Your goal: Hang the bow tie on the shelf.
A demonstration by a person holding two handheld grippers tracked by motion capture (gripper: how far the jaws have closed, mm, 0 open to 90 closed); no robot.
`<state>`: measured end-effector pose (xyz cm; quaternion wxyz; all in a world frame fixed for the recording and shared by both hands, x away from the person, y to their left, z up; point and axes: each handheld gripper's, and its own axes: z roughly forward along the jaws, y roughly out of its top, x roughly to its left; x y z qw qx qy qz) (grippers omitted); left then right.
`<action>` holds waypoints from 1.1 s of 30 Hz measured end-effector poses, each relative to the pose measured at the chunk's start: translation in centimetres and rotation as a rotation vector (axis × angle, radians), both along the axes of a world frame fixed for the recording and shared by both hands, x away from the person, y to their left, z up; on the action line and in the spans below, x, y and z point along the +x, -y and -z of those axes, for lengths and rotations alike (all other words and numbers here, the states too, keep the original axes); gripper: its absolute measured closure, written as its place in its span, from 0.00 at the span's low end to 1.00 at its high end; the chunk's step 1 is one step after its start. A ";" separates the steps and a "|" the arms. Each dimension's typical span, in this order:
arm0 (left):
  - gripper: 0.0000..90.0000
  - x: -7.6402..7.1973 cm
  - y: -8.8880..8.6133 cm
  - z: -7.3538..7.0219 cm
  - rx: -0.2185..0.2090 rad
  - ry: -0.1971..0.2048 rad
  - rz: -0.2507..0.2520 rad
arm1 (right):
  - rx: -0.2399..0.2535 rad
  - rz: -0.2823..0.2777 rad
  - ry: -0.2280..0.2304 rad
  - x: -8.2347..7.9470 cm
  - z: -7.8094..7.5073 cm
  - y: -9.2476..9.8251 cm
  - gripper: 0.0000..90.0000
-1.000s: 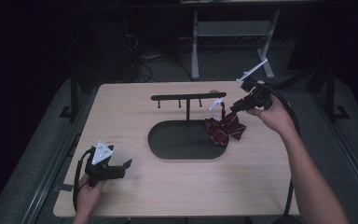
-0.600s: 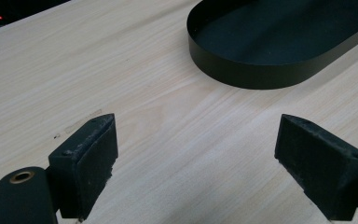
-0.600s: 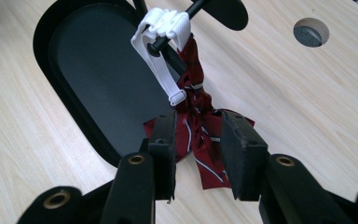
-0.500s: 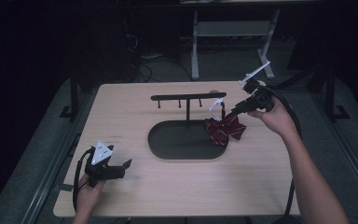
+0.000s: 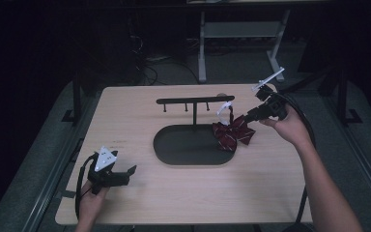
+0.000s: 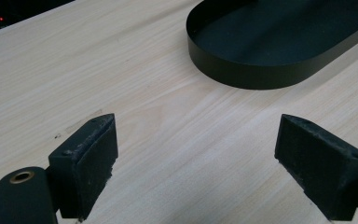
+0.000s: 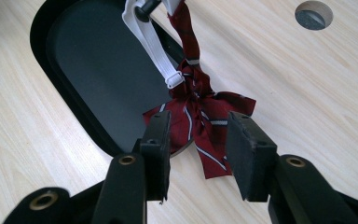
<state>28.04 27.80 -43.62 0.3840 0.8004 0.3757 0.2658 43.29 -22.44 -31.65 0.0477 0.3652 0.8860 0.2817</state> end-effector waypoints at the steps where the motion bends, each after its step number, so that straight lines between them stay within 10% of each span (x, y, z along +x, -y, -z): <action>1: 0.15 0.0 0.0 0.0 0.001 -0.003 -0.001 | 0.001 0.002 -0.001 0.0 0.0 0.1 0.67; 33: 0.15 0.0 0.0 0.0 0.002 -0.004 -0.001 | 0.018 0.004 -0.031 -1.4 2.3 1.0 0.61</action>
